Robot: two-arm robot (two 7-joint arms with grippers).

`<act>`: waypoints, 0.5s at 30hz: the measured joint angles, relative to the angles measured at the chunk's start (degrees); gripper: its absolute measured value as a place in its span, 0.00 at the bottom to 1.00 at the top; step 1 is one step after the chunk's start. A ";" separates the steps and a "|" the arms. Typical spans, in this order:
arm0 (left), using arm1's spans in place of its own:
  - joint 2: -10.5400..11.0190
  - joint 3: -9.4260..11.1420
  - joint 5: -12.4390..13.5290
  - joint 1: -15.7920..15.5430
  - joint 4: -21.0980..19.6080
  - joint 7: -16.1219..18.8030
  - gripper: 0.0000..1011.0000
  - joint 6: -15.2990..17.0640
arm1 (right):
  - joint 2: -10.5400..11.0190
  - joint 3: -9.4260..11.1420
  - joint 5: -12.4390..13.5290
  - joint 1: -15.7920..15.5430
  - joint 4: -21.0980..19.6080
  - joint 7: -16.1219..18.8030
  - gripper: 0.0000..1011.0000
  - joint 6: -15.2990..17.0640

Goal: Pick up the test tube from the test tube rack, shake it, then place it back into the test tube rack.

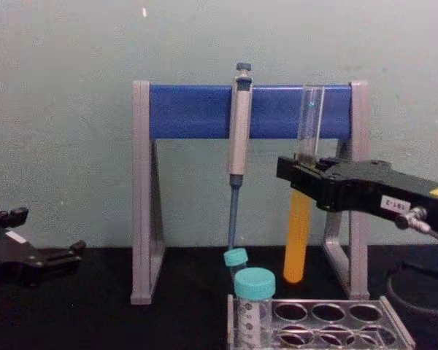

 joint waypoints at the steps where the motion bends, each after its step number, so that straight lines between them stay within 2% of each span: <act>1: 0.00 0.00 0.00 0.00 0.00 0.00 0.99 0.00 | -0.14 0.03 -0.15 0.18 0.32 -0.19 0.22 -0.17; 8: 0.00 0.00 0.00 0.00 0.00 0.00 0.99 0.00 | -0.69 1.16 -1.28 0.85 1.69 -1.89 0.22 -0.82; 15: 0.00 0.00 0.00 0.00 0.00 0.00 0.99 0.00 | -0.55 2.63 -1.98 0.03 1.38 -3.04 0.22 -0.55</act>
